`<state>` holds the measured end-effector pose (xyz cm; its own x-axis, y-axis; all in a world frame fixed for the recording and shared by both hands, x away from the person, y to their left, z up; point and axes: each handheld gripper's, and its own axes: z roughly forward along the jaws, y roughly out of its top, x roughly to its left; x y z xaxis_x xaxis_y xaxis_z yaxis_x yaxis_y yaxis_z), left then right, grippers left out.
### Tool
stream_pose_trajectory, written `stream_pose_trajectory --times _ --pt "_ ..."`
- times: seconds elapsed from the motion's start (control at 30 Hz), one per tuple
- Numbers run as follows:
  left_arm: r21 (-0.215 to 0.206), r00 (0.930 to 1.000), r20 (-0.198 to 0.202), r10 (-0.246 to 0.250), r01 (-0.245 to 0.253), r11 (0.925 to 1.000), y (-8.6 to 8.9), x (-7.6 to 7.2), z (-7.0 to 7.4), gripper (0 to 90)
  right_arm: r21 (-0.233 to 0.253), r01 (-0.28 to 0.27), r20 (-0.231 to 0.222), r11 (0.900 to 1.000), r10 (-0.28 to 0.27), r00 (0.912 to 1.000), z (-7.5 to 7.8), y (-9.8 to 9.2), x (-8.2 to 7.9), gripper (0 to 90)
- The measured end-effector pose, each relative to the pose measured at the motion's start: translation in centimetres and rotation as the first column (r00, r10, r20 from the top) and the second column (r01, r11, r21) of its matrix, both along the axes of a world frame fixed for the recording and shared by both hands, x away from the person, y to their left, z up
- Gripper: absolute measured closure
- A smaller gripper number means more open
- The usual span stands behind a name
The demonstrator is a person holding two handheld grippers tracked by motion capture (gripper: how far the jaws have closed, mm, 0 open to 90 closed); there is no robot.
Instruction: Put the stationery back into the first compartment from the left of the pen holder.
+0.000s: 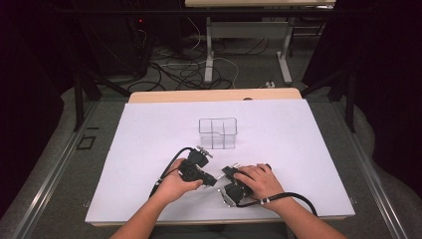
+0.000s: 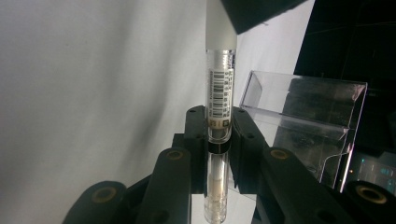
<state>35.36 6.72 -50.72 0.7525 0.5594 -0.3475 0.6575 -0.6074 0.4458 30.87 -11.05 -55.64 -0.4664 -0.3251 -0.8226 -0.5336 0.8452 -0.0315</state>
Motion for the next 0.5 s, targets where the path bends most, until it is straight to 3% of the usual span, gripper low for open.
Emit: stream_pose_trajectory --times 0.3,0.5 --pt "-0.05 0.9967 0.024 0.078 -0.076 0.9958 2.2 0.8 0.7 59.1 -0.002 0.002 0.001 1.0 -0.002 1.0 0.0 -0.1 0.0 79.1" --pt "-0.037 0.9895 0.106 0.099 -0.095 0.9948 3.2 0.9 0.6 51.9 0.007 0.007 -0.002 1.0 -0.007 1.0 0.0 -0.1 0.0 79.1"
